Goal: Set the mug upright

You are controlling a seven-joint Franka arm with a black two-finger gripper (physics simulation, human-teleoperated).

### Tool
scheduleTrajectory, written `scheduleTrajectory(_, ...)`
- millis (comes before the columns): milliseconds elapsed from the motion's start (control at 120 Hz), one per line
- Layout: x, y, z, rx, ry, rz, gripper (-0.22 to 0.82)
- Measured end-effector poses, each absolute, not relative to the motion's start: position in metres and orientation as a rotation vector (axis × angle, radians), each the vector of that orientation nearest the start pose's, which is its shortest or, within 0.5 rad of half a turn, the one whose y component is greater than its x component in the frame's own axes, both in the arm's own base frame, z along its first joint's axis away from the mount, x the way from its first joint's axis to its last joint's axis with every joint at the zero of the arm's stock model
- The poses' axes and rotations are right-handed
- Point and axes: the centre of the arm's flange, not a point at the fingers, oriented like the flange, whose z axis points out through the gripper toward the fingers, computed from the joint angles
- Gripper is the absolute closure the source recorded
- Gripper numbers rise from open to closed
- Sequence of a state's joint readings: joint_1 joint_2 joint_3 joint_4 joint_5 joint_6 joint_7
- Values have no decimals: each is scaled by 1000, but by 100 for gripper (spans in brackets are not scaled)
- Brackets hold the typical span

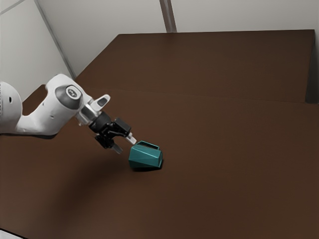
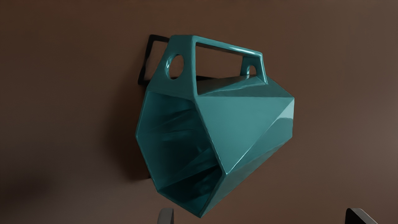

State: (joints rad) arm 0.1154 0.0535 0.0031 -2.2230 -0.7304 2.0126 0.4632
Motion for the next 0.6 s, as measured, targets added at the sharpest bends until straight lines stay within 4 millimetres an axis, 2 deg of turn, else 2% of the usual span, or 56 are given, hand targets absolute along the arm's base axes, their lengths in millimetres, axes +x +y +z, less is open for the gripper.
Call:
scheduleTrajectory(125,517,32,316,2413,84,-19,0)
scheduleTrajectory(342,519,31,305,2344,-6,80,0)
scheduleTrajectory(600,514,25,277,2220,-65,74,2)
